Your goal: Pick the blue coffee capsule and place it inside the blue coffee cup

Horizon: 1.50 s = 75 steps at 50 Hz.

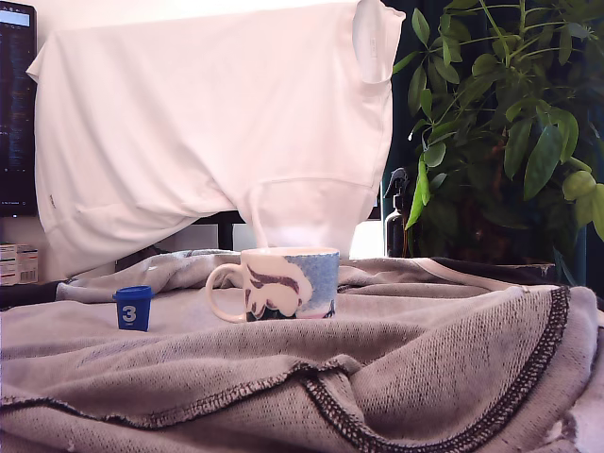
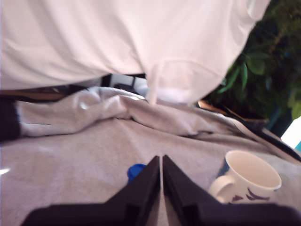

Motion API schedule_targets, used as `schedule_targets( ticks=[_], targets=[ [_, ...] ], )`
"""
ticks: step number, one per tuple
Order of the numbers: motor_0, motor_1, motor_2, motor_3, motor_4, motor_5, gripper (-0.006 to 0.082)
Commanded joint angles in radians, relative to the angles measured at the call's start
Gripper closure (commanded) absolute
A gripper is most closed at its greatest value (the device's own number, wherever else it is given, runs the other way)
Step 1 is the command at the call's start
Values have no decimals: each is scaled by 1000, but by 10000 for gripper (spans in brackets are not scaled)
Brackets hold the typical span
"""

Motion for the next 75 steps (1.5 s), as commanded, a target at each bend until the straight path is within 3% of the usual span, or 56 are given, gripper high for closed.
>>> schedule_targets(
  ticks=[1,4,6,16,29,56,75],
  targets=[
    [-43,109,-3,61,-3,39,256],
    [-80,189,-3,111,-18,71,75],
    [-105,237,-3,145,-41,95,43],
    [-208,418,-3,312,-181,197,48],
    [-219,593,-1,525,-266,221,49],
    [-180,929,198,563,-237,221,49],
    [-138,1063,316,546,-113,221,49]
  ],
)
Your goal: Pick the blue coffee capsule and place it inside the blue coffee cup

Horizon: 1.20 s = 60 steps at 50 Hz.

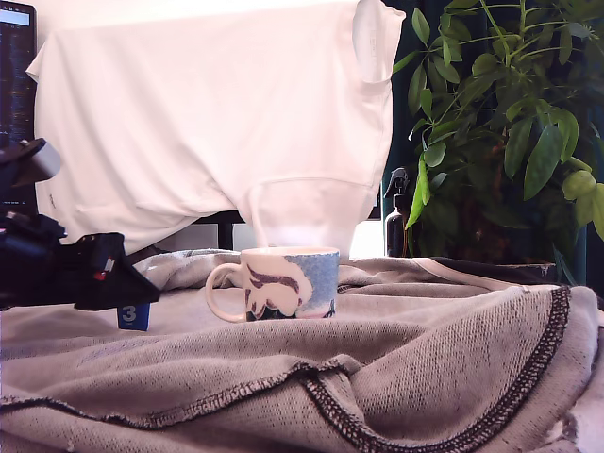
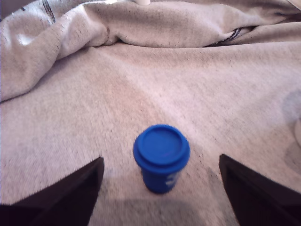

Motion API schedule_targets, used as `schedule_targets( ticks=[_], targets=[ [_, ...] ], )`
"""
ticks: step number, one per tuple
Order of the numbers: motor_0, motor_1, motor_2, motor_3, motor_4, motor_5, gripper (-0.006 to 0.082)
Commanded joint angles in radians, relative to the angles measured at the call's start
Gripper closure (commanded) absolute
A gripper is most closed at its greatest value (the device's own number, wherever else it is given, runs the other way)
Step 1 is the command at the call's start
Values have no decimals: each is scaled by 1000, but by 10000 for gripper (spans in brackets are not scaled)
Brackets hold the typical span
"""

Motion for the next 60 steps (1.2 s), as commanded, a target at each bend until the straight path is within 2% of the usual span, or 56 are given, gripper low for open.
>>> schedule_targets(
  ticks=[1,14,18,28,36,39,48,60],
  targets=[
    [2,17,16,-9,18,5,49],
    [11,61,73,-91,56,13,50],
    [19,71,84,-103,66,13,74],
    [37,71,106,-189,63,32,222],
    [37,71,119,-190,62,66,507],
    [37,71,121,-190,63,76,569],
    [37,71,127,-183,80,67,575],
    [27,37,159,-65,259,-140,575]
  ],
)
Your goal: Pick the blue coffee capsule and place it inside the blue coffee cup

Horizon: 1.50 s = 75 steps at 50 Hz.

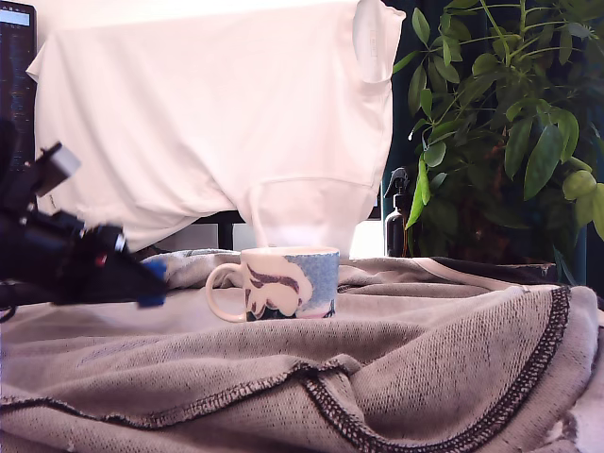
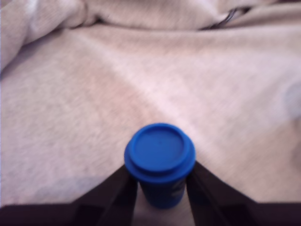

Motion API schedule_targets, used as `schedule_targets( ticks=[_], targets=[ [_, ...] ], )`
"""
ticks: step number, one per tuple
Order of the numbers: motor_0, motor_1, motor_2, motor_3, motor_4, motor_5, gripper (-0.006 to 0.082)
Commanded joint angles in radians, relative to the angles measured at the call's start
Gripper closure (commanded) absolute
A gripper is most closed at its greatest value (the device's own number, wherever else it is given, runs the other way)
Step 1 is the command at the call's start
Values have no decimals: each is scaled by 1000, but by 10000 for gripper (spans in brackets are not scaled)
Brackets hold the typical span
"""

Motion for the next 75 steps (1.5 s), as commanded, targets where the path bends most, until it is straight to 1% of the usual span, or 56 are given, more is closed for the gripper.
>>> schedule_targets(
  ticks=[1,4,9,17,31,39,46,48,50,52,55,57,58,60,68,75],
  targets=[
    [-7,-25,27,38,37,-49,575],
    [-18,-41,42,44,74,-79,575],
    [-48,-68,64,39,127,-97,575],
    [-119,-105,80,39,180,-123,575],
    [-245,-129,80,14,168,-106,575],
    [-280,-129,80,-11,156,-95,575],
    [-304,-129,80,-51,110,-32,573],
    [-309,-129,80,-55,91,-20,545],
    [-313,-129,80,-60,74,-5,478],
    [-319,-129,80,-61,68,14,369],
    [-327,-129,82,-68,56,27,149],
    [-333,-129,85,-85,43,28,51],
    [-335,-129,88,-95,40,28,22],
    [-338,-129,92,-112,40,29,-10],
    [-352,-129,95,-121,39,55,-10],
    [-347,-144,95,-128,37,54,-9]
  ],
)
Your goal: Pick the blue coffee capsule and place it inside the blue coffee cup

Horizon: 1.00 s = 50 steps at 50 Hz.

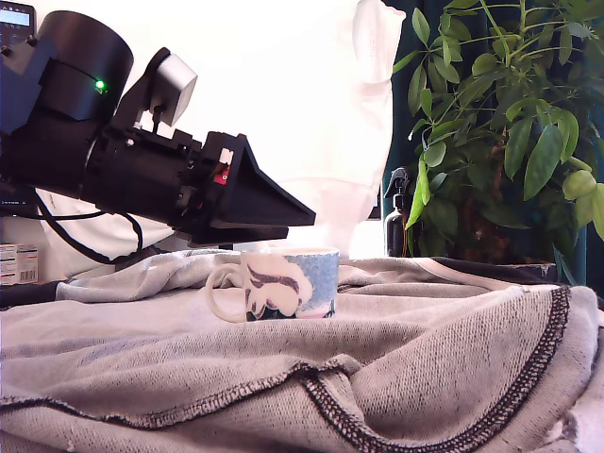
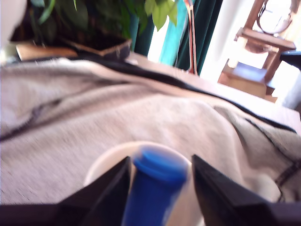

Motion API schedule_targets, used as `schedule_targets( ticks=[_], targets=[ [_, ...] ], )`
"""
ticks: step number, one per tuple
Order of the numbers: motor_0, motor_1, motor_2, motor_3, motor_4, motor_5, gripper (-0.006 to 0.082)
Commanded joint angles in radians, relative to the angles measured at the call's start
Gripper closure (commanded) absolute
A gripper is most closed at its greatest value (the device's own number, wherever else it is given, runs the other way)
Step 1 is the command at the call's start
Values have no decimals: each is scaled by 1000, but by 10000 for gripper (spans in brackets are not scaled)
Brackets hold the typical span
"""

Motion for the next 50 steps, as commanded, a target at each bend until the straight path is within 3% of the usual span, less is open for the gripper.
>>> schedule_targets(
  ticks=[1,12,16,20,25,27,29,50],
  targets=[
    [5,-31,14,0,-6,5,-7],
    [77,-159,14,-47,-105,5,2],
    [122,-227,14,-99,-136,5,73],
    [171,-299,14,-167,-147,6,281],
    [233,-386,14,-263,-150,5,686],
    [260,-420,14,-298,-154,5,807],
    [286,-452,14,-328,-167,3,773],
    [470,-747,14,-657,-393,-3,787]
  ],
)
